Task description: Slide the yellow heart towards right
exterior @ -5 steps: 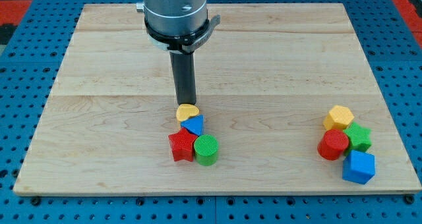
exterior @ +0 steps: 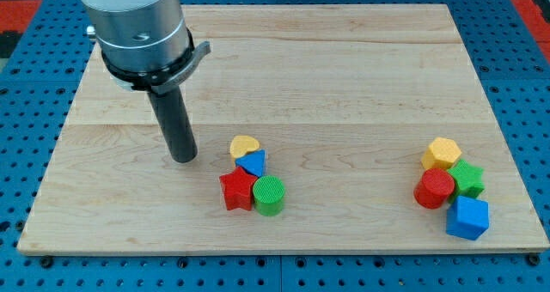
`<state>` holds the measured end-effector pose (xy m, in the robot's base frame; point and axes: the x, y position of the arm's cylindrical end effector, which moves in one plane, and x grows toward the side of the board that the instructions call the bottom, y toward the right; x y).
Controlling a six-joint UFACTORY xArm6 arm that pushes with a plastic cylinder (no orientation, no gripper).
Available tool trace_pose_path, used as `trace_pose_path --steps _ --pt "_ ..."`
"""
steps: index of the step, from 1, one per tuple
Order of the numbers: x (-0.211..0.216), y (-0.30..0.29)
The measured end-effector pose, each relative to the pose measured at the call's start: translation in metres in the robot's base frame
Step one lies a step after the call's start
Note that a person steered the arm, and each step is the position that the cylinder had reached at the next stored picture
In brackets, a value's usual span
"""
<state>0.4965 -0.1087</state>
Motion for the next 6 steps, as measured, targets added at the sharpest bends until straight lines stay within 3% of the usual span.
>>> trace_pose_path --steps 4,5,6 --pt "0.0 0.177" --pt "-0.002 0.177" --pt "-0.029 0.154"
